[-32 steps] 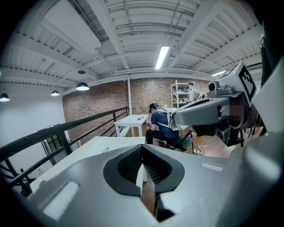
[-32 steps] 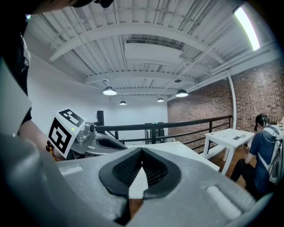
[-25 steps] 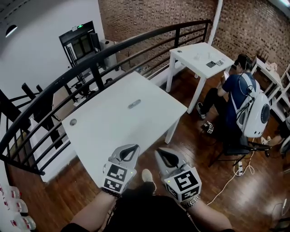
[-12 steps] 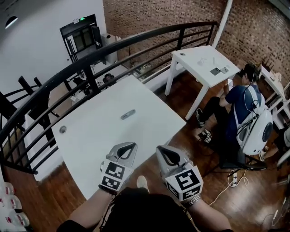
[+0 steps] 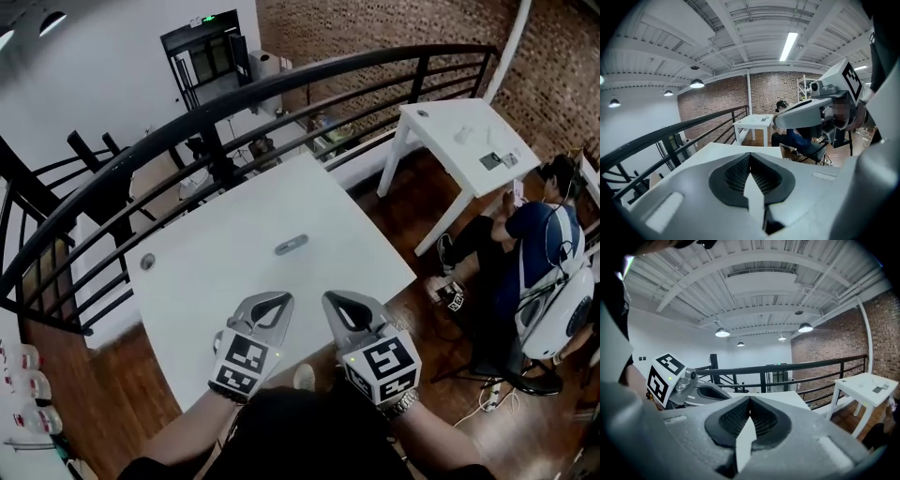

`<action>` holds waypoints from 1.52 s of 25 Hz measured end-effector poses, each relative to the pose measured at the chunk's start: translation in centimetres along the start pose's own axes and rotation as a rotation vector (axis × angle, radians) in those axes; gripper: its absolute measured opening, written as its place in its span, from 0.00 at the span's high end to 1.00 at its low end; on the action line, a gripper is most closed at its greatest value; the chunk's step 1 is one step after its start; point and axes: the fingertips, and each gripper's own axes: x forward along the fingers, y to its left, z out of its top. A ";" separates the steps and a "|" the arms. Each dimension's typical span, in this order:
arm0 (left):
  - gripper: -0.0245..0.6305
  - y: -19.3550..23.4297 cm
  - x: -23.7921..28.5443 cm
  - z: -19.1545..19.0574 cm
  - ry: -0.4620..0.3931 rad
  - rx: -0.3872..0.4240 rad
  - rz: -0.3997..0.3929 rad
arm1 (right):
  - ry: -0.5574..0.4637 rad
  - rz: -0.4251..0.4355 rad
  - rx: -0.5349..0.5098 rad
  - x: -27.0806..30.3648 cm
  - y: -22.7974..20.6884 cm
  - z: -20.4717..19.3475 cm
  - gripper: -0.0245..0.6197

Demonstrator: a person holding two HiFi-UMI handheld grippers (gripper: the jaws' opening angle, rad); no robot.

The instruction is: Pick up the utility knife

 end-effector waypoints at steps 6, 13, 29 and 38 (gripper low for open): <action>0.90 2.9 4.3 -0.8 0.071 -0.037 0.036 | 0.044 0.106 0.008 4.9 -3.6 -0.8 0.97; 0.81 6.4 11.1 -2.9 0.194 -0.098 0.071 | 0.135 0.243 0.000 10.2 -8.5 -2.3 0.97; 0.64 12.7 21.3 -12.6 0.513 -0.061 0.046 | 0.321 0.458 0.023 16.3 -12.2 -7.9 0.97; 0.57 13.1 23.6 -15.0 0.584 0.015 -0.063 | 0.363 0.490 0.035 18.8 -12.7 -8.9 0.97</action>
